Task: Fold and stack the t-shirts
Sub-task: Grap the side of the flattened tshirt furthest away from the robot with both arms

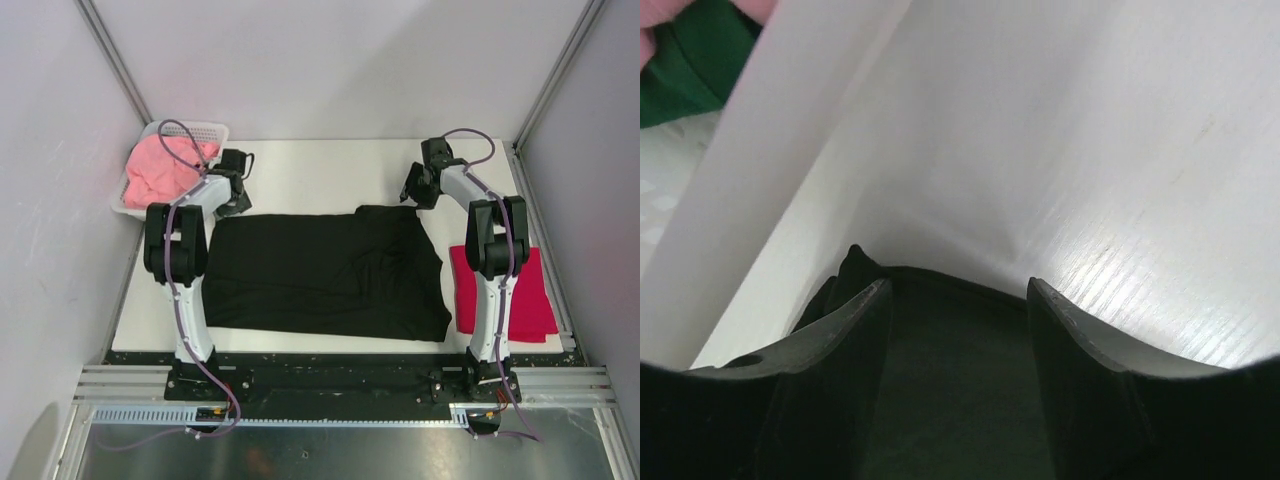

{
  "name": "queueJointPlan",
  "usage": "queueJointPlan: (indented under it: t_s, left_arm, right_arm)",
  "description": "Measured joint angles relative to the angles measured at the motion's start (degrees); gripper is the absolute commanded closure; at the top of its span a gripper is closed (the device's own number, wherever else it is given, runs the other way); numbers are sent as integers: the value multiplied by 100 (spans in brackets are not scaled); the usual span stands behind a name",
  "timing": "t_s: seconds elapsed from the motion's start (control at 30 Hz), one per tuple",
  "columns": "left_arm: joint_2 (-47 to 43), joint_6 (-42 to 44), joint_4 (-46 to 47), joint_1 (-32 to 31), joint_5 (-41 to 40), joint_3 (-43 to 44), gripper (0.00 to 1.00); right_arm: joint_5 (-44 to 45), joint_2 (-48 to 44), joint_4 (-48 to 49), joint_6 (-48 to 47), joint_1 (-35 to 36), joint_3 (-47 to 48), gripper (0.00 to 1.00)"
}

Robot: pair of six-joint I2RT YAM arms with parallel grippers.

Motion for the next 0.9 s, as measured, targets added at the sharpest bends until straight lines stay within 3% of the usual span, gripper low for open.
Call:
queueJointPlan:
  t_s: [0.27,0.67,0.9]
  left_arm:
    - [264,-42,-98,7,-13,407,42]
    - [461,-39,-282,70,4,599,68]
    - [461,-39,-308,92,11,599,72]
  right_arm:
    - [-168,83,-11,-39,28,11,49]
    - [-295,59,7,-122,221,-186,98]
    - [-247,-632,63,-125,299,-929,100]
